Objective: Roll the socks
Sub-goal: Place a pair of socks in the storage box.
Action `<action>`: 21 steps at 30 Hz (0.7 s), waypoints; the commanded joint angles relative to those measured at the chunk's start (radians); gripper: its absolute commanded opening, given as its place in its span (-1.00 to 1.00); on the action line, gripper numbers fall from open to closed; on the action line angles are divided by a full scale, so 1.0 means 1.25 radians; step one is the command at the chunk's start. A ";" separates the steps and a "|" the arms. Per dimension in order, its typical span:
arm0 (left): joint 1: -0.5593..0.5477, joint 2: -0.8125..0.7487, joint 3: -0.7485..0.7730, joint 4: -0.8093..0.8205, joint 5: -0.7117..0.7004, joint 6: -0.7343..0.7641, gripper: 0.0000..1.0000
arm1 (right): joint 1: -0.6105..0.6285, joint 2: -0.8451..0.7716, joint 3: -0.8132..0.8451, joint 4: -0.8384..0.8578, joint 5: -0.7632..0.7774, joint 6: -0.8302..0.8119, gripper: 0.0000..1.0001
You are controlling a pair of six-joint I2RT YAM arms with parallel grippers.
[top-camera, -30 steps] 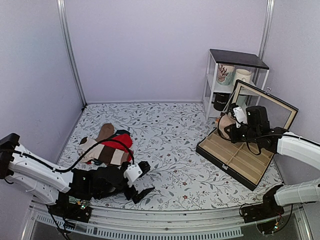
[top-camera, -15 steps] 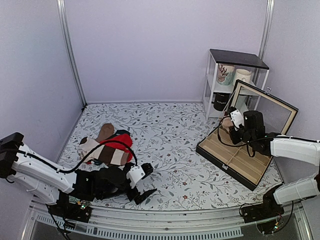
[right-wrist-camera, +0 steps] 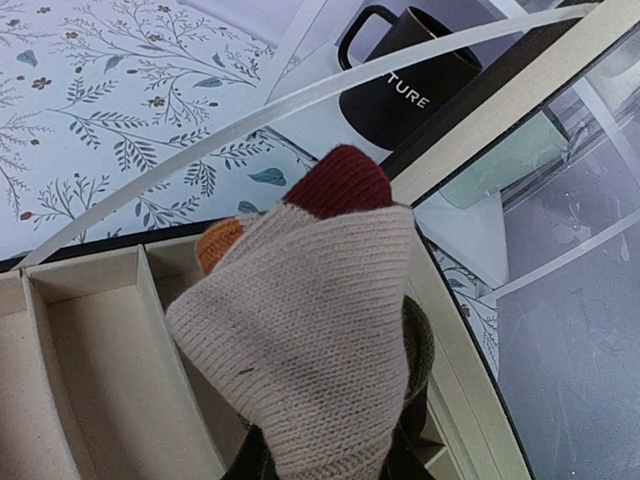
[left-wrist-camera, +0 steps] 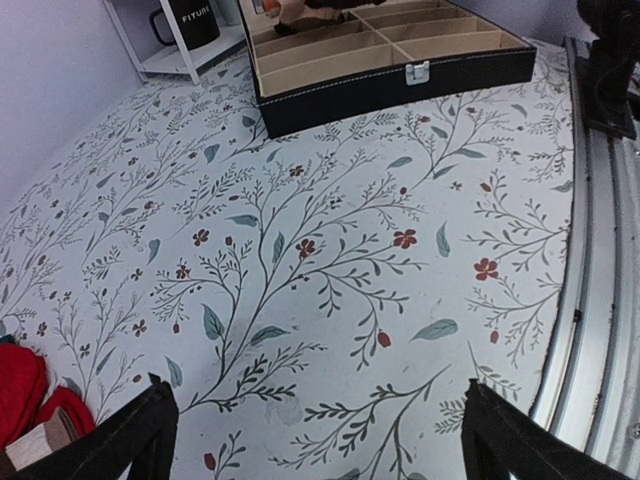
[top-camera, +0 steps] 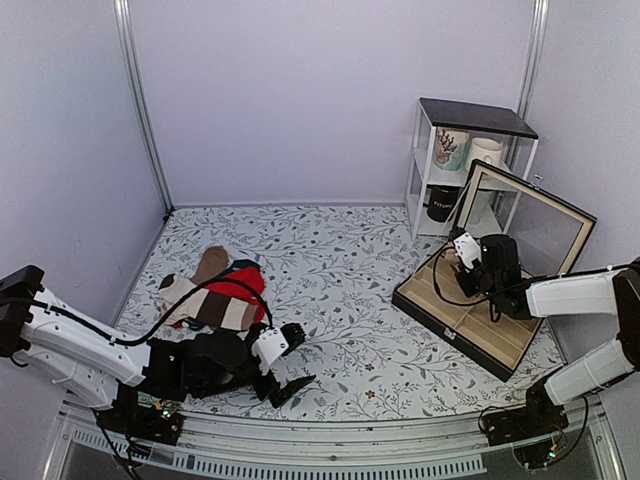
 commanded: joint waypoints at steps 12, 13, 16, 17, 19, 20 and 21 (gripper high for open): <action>0.007 -0.066 -0.050 0.010 0.012 -0.009 0.99 | -0.023 0.105 0.005 -0.019 -0.051 0.011 -1.00; 0.007 -0.072 -0.053 0.010 0.012 -0.007 0.99 | -0.022 0.112 0.014 -0.034 -0.060 0.015 -1.00; 0.007 -0.091 -0.061 0.009 0.016 -0.002 0.99 | -0.023 0.112 0.028 -0.072 -0.091 0.019 -1.00; 0.007 -0.096 -0.063 0.010 0.017 -0.001 0.99 | -0.022 0.109 0.033 -0.086 -0.094 0.025 -1.00; 0.007 -0.103 -0.066 0.009 0.019 0.005 0.99 | -0.024 0.109 0.044 -0.120 -0.103 0.030 -1.00; 0.008 -0.104 -0.066 0.007 0.019 0.008 0.99 | -0.024 0.111 0.053 -0.137 -0.118 0.033 -1.00; 0.007 -0.105 -0.065 0.005 0.020 0.010 0.99 | -0.025 0.114 0.061 -0.153 -0.131 0.036 -1.00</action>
